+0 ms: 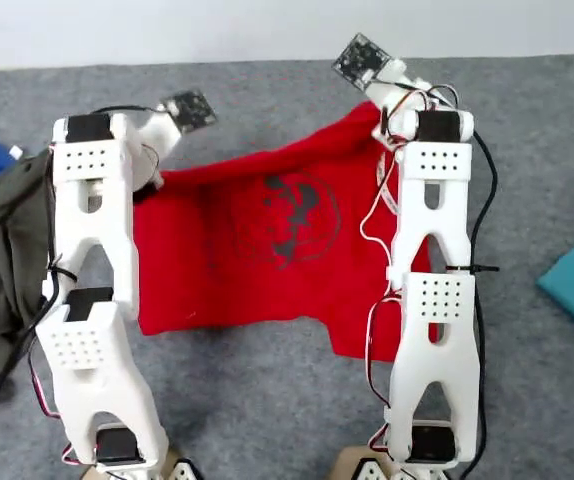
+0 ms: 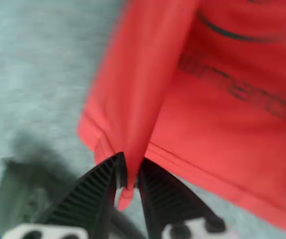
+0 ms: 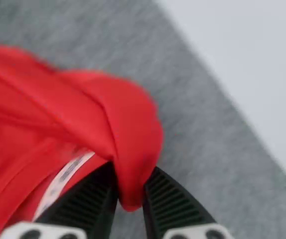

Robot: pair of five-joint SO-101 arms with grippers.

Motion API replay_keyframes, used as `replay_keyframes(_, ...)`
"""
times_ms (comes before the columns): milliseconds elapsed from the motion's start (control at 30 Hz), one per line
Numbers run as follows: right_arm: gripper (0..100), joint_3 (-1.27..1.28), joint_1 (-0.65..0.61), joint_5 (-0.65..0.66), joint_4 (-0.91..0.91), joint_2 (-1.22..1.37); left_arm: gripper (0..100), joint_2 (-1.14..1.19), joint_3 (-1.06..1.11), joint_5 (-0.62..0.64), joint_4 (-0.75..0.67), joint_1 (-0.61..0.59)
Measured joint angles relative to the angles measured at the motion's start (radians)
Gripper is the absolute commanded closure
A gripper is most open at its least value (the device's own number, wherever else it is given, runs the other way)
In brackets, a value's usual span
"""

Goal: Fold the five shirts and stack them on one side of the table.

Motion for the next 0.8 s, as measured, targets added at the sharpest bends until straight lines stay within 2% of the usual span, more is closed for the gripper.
replay_keyframes(133, 99.0, -0.080, 0.000, 0.015, 0.187, 0.000, 100, 0.000, -0.005, -0.103, 0.118, 0.014)
replay_keyframes(267, 99.0, -0.100, 0.000, 0.037, 0.361, -0.002, 100, 0.000, -0.005, -0.144, 0.126, 0.014)
replay_keyframes(533, 99.1, -0.084, 0.009, 0.037, 0.376, -0.120, 100, -0.066, 0.069, -0.250, 0.127, 0.035)
replay_keyframes(633, 99.0, 0.034, 0.012, 0.037, 0.376, -0.221, 100, -0.147, 0.172, -0.293, 0.127, 0.058)
replay_keyframes(800, 99.0, 0.407, 0.009, 0.037, 0.376, -0.446, 100, -0.290, 0.339, -0.356, 0.127, 0.071)
